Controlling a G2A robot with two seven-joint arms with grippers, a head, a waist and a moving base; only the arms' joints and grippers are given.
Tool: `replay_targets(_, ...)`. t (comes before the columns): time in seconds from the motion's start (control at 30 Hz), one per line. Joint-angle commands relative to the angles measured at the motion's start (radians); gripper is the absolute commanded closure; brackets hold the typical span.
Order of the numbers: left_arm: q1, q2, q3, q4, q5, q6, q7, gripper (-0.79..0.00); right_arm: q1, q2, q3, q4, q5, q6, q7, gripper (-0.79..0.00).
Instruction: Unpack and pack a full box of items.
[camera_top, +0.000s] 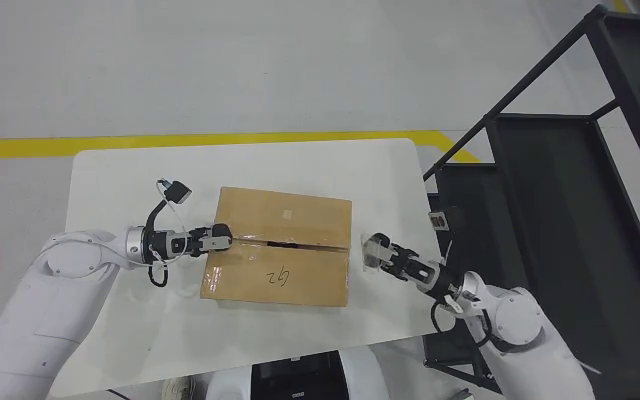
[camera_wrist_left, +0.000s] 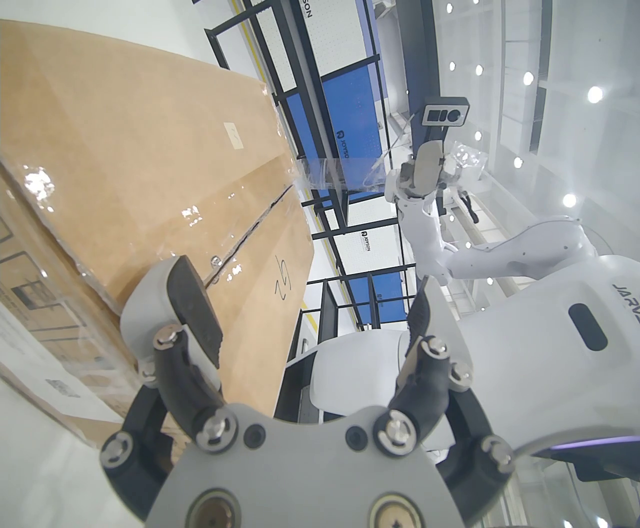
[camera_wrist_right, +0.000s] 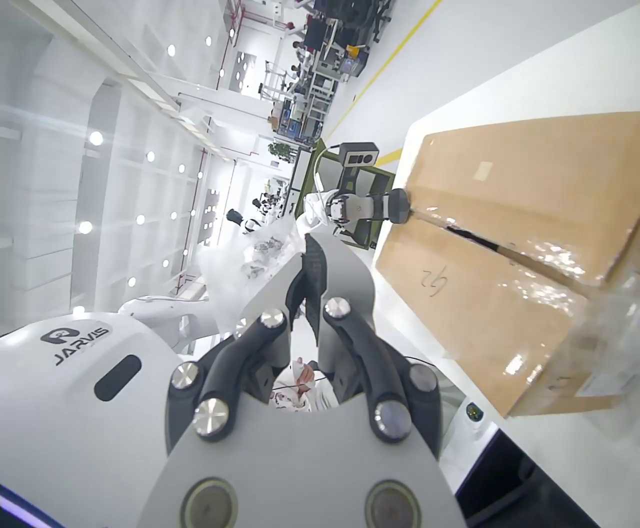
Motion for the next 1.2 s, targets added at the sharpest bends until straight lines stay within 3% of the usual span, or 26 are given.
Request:
replay_targets(0.0, 0.008, 0.000, 0.000, -0.011, 0.020, 0.017, 0.034, -0.785, 0.037, -0.004, -0.052, 0.000, -0.013, 0.024, -0.014, 0.000)
replay_targets(0.47, 0.006, -0.006, 0.008, -0.009, 0.073, 0.041, 0.083, -0.785, 0.192, -0.029, -0.274, -0.009, -0.091, 0.096, -0.137, 0.000)
replay_targets(1.17, 0.010, -0.011, 0.009, 0.002, 0.056, 0.040, 0.068, -0.785, 0.358, -0.081, -0.491, 0.132, -0.141, 0.121, -0.377, 0.000)
